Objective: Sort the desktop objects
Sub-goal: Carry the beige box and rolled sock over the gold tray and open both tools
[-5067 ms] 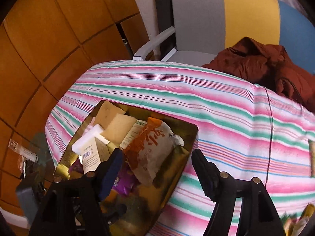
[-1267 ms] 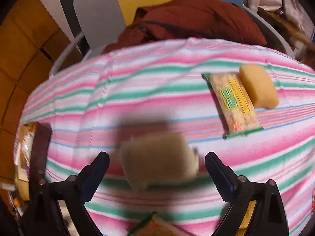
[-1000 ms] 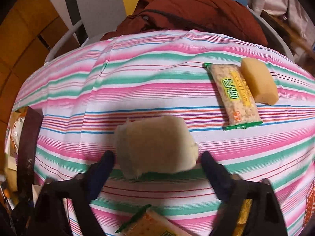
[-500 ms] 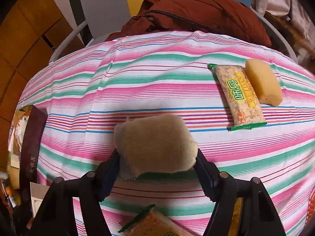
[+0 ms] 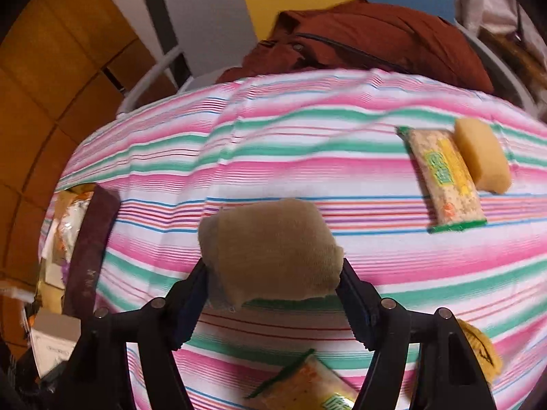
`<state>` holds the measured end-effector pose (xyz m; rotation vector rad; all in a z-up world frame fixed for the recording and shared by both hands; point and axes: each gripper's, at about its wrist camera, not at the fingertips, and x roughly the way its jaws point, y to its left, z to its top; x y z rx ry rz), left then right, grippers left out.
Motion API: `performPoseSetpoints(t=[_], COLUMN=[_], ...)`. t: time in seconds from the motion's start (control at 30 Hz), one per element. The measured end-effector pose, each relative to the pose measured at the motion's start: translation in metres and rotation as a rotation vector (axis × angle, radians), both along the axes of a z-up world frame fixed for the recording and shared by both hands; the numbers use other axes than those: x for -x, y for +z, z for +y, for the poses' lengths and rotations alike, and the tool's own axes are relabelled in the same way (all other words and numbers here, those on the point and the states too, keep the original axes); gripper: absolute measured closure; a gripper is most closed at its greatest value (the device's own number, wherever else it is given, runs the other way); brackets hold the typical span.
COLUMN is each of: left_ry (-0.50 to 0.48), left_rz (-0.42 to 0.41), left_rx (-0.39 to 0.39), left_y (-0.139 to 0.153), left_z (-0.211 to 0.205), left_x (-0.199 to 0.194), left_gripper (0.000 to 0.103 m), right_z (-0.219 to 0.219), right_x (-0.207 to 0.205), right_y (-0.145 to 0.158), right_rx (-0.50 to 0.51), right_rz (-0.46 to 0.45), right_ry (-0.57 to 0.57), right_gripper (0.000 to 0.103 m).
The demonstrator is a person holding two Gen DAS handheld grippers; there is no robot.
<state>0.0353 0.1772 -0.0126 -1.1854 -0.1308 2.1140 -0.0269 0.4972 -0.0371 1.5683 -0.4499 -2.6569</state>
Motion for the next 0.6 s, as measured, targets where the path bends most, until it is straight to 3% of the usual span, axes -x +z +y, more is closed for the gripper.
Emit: performPoseSetpoints(t=[0.23,0.43,0.6], left_ry=[0.106,0.175,0.175], left_rz=[0.017,-0.027,-0.069], left_rx=[0.001,0.019,0.076], left_y=[0.01,0.001,-0.014], left_z=[-0.056,-0.095,-0.108], left_x=[0.015,0.04,0.056], left_gripper=[0.052,0.052,0.052], right_z=[-0.048,-0.113,-0.179], right_x=[0.002,-0.002,-0.003], right_y=[0.016,0.043,0.063], right_rx=[-0.063,-0.025,0.014], right_rz=[0.07,0.141,0.193], right_ry=[0.158,0.296,0.425], right_gripper=[0.031,0.031,0.031])
